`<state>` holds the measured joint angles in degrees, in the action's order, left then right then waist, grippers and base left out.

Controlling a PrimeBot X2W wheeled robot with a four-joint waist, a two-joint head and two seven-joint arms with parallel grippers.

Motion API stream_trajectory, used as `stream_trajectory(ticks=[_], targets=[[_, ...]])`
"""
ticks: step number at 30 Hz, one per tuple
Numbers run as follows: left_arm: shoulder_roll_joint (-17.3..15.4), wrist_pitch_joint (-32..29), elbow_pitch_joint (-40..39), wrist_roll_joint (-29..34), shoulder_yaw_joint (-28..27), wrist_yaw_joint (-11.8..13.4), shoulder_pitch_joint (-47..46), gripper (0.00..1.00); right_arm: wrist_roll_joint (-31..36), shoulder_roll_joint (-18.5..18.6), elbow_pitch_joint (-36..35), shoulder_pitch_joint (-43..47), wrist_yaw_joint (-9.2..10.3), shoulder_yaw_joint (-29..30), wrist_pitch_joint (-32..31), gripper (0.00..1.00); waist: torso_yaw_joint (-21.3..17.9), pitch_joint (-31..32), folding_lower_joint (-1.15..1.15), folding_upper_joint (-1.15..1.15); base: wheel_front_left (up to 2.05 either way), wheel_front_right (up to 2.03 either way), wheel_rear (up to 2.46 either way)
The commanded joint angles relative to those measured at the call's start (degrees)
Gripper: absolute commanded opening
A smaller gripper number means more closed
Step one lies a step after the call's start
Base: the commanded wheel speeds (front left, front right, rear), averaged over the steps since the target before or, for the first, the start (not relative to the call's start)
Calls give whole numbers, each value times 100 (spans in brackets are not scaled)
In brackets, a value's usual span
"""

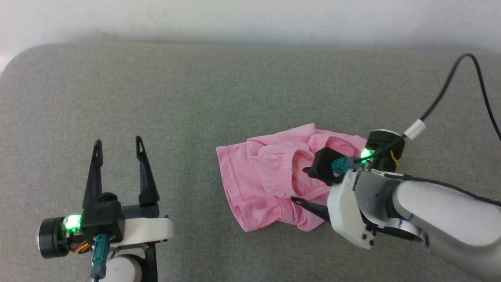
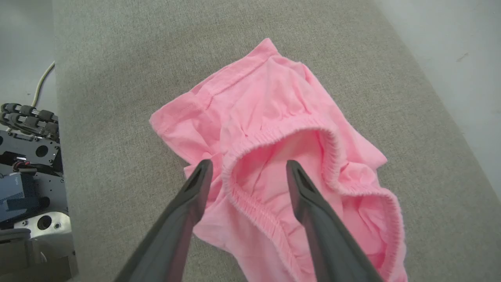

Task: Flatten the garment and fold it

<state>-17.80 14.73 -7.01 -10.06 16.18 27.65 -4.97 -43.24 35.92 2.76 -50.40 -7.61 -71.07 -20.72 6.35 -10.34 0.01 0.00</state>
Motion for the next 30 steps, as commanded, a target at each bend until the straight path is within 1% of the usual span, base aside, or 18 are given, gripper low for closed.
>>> stream_trajectory(ticks=[1, 5, 9, 10, 11, 13, 16, 18, 19, 20, 23, 25, 28, 30], targets=[[97, 27, 21, 80, -67, -77, -60, 100, -212, -140, 86, -75, 12, -50, -11, 100, 145, -206, -1, 0, 0, 0, 0], [385, 27, 85, 243, -187, -309, -189, 100, -438, -414, 561, -276, 12, -156, -8, 100, 278, -403, -1, 0, 0, 0, 0], [632, 27, 148, 379, -275, -500, -277, 100, -457, -683, 1112, -332, 12, -196, 329, 100, 373, -522, -1, 0, 0, 0, 0], [683, 27, 171, 403, -298, -543, -284, 100, -496, -738, 1180, -324, 12, -203, 443, 43, 380, -533, -1, 0, 0, 0, 0], [728, 27, 187, 429, -325, -582, -286, 100, -507, -768, 1242, -329, 12, -207, 562, 0, 382, -540, -1, 0, 0, 0, 0], [799, 27, 212, 469, -404, -645, -259, 100, -486, -763, 1297, -352, 12, -216, 756, 0, 351, -522, -1, 0, 0, 0, 0], [865, 27, 250, 516, -547, -722, -177, 100, -359, -631, 1279, -409, 12, -216, 1274, 0, 253, -431, -1, 0, 0, 0, 0], [887, 27, 266, 541, -652, -767, -97, 100, -623, -526, 1125, -326, 12, -62, 1761, 0, 140, -331, -1, 0, 0, 0, 0], [887, 27, 266, 541, -652, -767, -97, 100, -623, -526, 1125, -326, 12, -62, 1761, 0, 140, -331, -1, 0, 0, 0, 0], [896, 27, 267, 556, -695, -791, -55, 100, -793, -427, 1023, -267, 12, 52, 1966, 0, 89, -285, -1, 0, 0, 0, 0], [917, 27, 249, 601, -819, -856, 63, 100, -933, 65, 777, -111, 12, 397, 2430, 0, -100, -158, -1, 0, 0, 0, 0], [931, 27, 238, 632, -885, -889, 146, 100, -1049, 438, 677, 106, 12, 673, 2604, 0, -230, -88, -1, 0, 0, 0, 0], [959, 27, 225, 663, -952, -955, 244, 100, -1151, 1033, 681, 536, 12, 1040, 2666, 0, -428, -18, -1, 0, 0, 0, 0], [974, 27, 226, 690, -968, -1010, 271, 100, -1094, 1409, 853, 844, 12, 1244, 2652, 0, -531, -13, -1, 0, 0, 0, 0]])
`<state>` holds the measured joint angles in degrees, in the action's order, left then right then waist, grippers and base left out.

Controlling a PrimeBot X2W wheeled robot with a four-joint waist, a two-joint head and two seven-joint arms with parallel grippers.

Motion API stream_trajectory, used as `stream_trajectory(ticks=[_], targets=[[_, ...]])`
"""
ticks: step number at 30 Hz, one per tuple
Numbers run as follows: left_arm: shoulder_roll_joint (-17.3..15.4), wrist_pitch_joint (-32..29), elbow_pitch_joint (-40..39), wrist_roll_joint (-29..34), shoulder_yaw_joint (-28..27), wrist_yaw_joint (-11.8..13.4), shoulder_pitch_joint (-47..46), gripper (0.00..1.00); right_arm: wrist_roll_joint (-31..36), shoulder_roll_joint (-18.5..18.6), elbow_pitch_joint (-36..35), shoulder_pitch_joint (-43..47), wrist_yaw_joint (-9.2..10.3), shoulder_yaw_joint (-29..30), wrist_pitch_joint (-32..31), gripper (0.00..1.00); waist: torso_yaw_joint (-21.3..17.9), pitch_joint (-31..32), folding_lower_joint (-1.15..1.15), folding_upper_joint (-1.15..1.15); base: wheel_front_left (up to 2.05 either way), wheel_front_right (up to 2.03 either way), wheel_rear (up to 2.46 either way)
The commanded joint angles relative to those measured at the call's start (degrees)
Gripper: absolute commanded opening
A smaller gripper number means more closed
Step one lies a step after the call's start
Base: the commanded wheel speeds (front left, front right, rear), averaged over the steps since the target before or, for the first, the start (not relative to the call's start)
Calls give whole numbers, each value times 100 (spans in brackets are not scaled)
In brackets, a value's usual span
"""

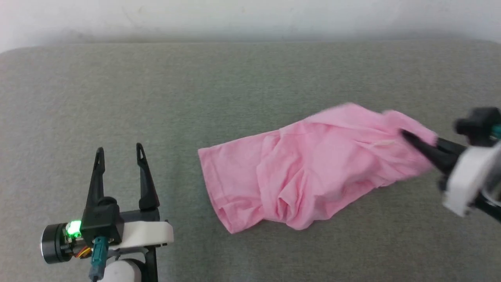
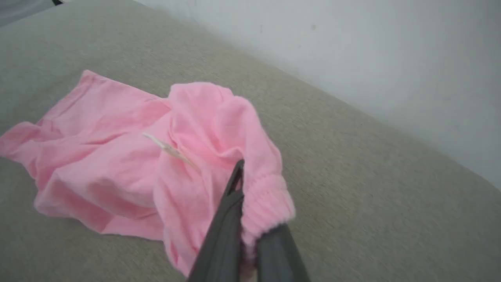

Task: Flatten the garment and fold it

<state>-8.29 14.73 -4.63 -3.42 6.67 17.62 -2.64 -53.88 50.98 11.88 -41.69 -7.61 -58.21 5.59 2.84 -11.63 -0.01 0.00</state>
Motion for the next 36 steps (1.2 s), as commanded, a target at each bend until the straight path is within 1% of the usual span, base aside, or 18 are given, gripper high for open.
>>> stream_trajectory(ticks=[1, 4, 5, 7, 11, 13, 16, 17, 18, 21, 23, 26, 28, 30, 33, 36], targets=[[32, 27, -12, 39, -32, -24, 39, 100, 15, 39, 62, 136, 12, 46, 14, 0, -224, 114, 1, 0, 0, 0, 0], [53, 27, -18, 75, -74, -68, 35, 100, 80, 250, 494, 657, 12, 236, -104, 0, -330, 86, 1, 0, 0, 0, 0], [59, 27, -17, 90, -83, -82, 23, 100, 76, 255, 648, 833, 12, 277, -165, 0, -352, 68, 1, 0, 0, 0, 0], [71, 27, -16, 110, -97, -113, 7, 100, -42, 187, 948, 1169, 12, 392, -216, 0, -379, 38, 1, 0, 0, 0, 0], [97, 27, 21, 142, -105, -178, -30, 100, -109, -37, 1453, 1720, 12, 396, -346, 0, -379, 1, 1, 0, 0, 0, 0], [104, 27, 49, 155, -115, -203, -29, 100, -87, -186, 1594, 1893, 12, 365, -377, 0, -383, 26, 1, 0, 0, 0, 0], [106, 27, 97, 169, -156, -217, 38, 100, -175, -401, 1686, 2025, 12, 482, -187, 0, -432, 134, 1, 0, 0, 0, 0], [100, 27, 125, 173, -168, -226, 63, 100, -140, -430, 1710, 2030, 12, 555, -76, 62, -450, 188, 1, 0, 0, 0, 0], [84, 27, 150, 183, -177, -242, 76, 100, -51, -426, 1748, 2020, 12, 651, 79, 100, -464, 234, 1, 0, 0, 0, 0], [6, 27, 182, 206, -234, -286, 63, 100, 212, -401, 1773, 2044, 12, 1075, 583, 100, -506, 401, 1, 0, 0, 0, 0], [-80, 27, 198, 216, -292, -324, 33, 100, 455, -347, 1680, 2090, 12, 1445, 765, 100, -549, 493, 1, 0, 0, 0, 0], [-251, 27, 248, 234, -364, -426, -91, 100, 880, -294, 1409, 2236, 12, 2195, 889, 100, -614, 596, 1, 0, 0, 0, 0], [-387, 27, 314, 239, -395, -531, -231, 100, 1201, -329, 1144, 2401, 12, 2791, 917, 100, -651, 651, 1, 0, 0, 0, 0], [-524, 27, 421, 245, -400, -654, -411, 100, 1596, -451, 853, 2611, 12, 3421, 930, 100, -675, 696, 1, 0, 0, 0, 0], [-705, 27, 632, 277, -317, -876, -758, 100, 2219, -768, 326, 3005, 12, 4265, 934, 100, -678, 732, 1, 0, 0, 0, 0], [-845, 27, 1040, 294, -110, -1212, -1239, 100, 2876, -1277, -298, 3355, 12, 5026, 936, 100, -672, 739, 1, 0, 0, 0, 0]])
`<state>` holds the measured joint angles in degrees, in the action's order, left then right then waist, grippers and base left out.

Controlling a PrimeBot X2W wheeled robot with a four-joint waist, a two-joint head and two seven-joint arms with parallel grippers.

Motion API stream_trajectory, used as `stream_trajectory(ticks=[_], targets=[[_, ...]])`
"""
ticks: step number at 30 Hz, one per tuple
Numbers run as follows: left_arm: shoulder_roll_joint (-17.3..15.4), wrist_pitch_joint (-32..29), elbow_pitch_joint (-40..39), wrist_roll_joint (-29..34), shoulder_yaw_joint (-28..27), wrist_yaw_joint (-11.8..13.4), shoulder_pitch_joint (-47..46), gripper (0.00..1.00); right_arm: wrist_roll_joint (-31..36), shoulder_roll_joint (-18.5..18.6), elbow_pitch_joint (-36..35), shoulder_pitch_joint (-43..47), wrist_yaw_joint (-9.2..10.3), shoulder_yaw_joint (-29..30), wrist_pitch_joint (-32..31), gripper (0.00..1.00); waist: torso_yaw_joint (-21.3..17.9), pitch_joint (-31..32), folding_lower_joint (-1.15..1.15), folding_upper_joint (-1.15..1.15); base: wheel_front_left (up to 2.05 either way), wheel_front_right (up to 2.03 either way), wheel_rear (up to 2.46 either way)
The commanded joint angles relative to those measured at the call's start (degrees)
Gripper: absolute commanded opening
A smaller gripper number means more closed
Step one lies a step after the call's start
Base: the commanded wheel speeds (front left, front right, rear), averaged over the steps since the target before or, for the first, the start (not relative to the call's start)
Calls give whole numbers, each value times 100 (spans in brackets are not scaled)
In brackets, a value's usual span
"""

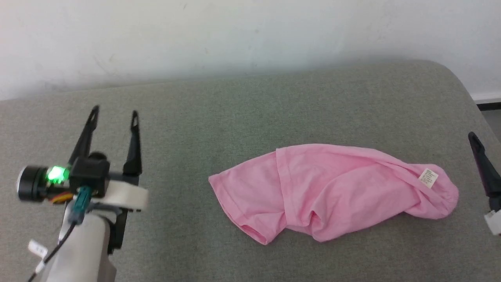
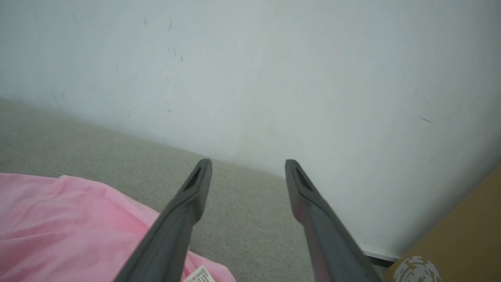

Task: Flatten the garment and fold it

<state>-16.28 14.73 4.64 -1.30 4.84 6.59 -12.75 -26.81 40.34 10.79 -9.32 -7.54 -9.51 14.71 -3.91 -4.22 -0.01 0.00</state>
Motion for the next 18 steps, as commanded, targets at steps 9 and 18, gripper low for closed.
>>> stream_trajectory(ticks=[9, 18], targets=[[-230, -1395, 1501, -68, 1013, -1296, -1895, 100, 1857, -2216, -1853, 589, 5, 1290, 28, 100, -32, -214, 1, 0, 0, 0, 0], [-714, -3636, 2168, -2076, 3725, -1405, -3070, 100, 2333, -2824, -2097, 668, 5, 1100, 29, 100, -228, -501, 1, 0, 0, 0, 0]])
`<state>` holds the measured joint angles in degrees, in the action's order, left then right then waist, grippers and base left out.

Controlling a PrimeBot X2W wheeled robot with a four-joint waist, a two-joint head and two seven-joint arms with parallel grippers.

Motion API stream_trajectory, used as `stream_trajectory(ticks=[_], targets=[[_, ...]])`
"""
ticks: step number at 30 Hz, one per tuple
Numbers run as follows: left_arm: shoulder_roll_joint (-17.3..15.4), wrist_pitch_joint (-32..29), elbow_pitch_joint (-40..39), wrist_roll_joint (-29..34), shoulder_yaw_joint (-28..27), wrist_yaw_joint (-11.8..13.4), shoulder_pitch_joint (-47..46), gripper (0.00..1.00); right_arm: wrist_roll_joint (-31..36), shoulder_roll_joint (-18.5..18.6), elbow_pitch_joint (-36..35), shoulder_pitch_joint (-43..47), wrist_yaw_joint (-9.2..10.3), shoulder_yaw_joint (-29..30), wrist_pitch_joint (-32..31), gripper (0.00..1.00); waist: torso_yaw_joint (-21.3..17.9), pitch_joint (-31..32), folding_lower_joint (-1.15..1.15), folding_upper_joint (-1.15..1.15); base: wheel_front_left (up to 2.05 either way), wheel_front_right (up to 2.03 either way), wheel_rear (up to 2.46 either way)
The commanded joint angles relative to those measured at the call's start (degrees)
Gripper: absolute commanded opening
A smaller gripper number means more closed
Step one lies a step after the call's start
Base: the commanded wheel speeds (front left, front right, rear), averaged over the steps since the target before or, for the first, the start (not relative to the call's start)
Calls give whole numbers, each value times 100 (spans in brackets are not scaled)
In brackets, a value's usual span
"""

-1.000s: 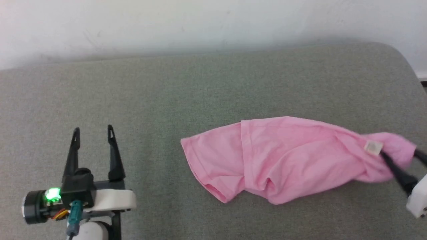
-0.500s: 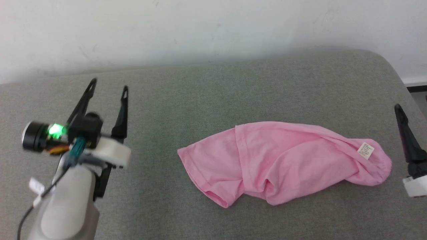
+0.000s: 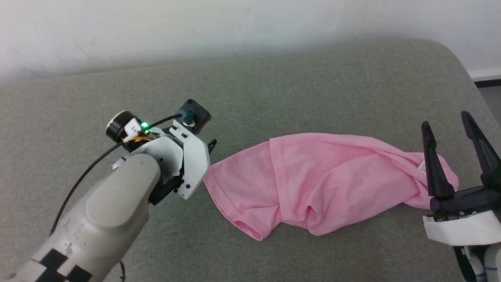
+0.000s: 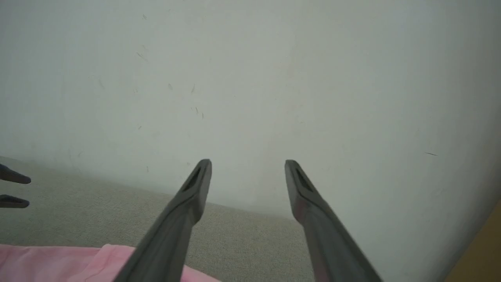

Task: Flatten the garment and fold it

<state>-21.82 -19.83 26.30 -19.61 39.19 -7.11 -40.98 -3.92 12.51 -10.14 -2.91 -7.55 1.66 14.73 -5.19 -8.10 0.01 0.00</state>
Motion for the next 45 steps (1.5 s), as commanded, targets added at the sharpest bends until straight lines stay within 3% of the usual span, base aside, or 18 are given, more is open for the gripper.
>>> stream_trajectory(ticks=[1, 7, 12, 18, 19, 20, 32, 37, 38, 39, 45], targets=[[-261, -378, -3, -493, 604, -35, -374, 100, 70, -52, 19, 9, 6, -43, 26, 100, -134, -153, -1, 0, 0, 0, 0], [-742, -1525, -30, -1722, 2127, -36, -1009, 100, 183, -49, 133, -182, 6, -215, 27, 100, -346, -427, -1, 0, 0, 0, 0], [-877, -1856, 64, -2233, 2968, -37, -1367, 100, 203, -91, 263, -339, 6, -334, 27, 100, -502, -659, -1, 0, 0, 0, 0], [-877, -2000, 142, -2361, 3361, -37, -1347, 100, 219, -144, 401, -453, 6, -411, 27, 100, -554, -800, -1, 0, 0, 0, 0], [-883, -2008, 133, -2398, 3380, -37, -1332, 40, 219, -144, 426, -464, 6, -414, 27, 100, -545, -806, -1, 0, 0, 0, 0], [-901, -1966, 133, -2427, 3391, -37, -1347, 0, 223, -140, 447, -468, 6, -406, 27, 100, -526, -805, -1, 0, 0, 0, 0], [-1794, -997, 893, -2610, 3213, -33, -2063, 0, 237, -163, 417, -332, 6, -258, 27, 100, -268, -636, -1, 0, 0, 0, 0], [-2003, -830, 1488, -2760, 3124, 141, -1791, 0, 214, -179, 432, -287, 6, -251, 27, 100, -271, -664, -1, 0, 0, 0, 0], [-1969, -727, 1555, -2797, 3096, 192, -1715, 22, 212, -184, 441, -283, 6, -252, 27, 100, -266, -664, -1, 0, 0, 0, 0], [-1919, -571, 1587, -2804, 3065, 258, -1659, 100, 207, -190, 448, -274, 6, -245, 27, 100, -250, -661, -1, 0, 0, 0, 0], [-1673, -61, 1623, -2637, 3047, 229, -1884, 100, 212, -168, 485, -157, 6, -150, 27, 100, 18, -464, -1, 0, 0, 0, 0]])
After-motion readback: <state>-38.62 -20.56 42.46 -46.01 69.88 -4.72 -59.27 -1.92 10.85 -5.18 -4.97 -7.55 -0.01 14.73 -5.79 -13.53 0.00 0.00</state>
